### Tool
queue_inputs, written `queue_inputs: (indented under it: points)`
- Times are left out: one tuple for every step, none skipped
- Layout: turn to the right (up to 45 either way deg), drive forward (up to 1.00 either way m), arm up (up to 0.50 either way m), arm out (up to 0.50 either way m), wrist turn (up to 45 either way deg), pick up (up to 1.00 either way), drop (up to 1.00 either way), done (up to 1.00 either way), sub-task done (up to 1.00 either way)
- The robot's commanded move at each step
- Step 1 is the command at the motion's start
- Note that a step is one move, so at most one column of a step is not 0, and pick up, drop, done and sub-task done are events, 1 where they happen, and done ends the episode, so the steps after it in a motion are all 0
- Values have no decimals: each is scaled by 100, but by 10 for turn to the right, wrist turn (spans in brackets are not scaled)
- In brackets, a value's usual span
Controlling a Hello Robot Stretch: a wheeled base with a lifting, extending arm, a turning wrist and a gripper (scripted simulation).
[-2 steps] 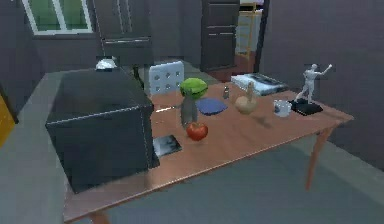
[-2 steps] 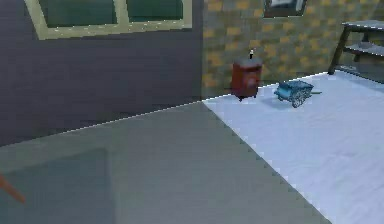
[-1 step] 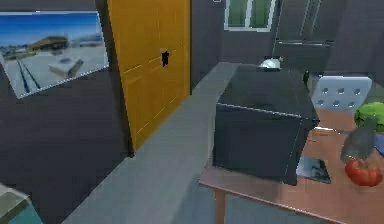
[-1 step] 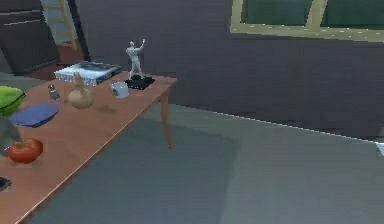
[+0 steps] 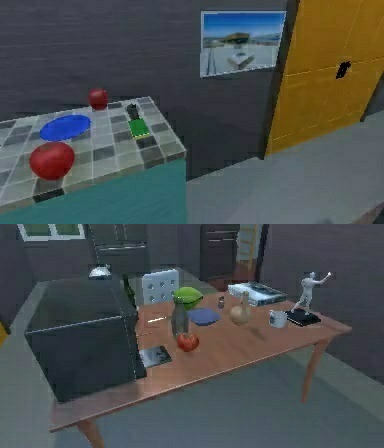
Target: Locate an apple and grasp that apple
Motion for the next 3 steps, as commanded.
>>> queue_inputs:
  points:
    - [-390,0,0,0,0,0,0,0,0]
    - [0,35,0,0,0,0,0,0,0]
    - [-450,0,0,0,0,0,0,0,0]
